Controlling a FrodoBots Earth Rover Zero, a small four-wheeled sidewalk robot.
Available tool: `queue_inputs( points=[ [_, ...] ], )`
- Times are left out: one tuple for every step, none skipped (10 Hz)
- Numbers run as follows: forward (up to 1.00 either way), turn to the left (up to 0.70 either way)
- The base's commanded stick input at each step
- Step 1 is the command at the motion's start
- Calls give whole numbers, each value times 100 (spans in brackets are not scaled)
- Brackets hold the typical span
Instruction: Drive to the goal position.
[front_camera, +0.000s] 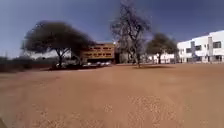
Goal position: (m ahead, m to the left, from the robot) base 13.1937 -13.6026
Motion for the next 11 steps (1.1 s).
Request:
queue_inputs(
  points=[
    [100,0],
    [100,0],
    [100,0],
    [100,0],
    [100,0],
    [100,3],
    [100,21],
    [100,39],
    [100,40],
    [100,40],
    [100,37]
  ],
)
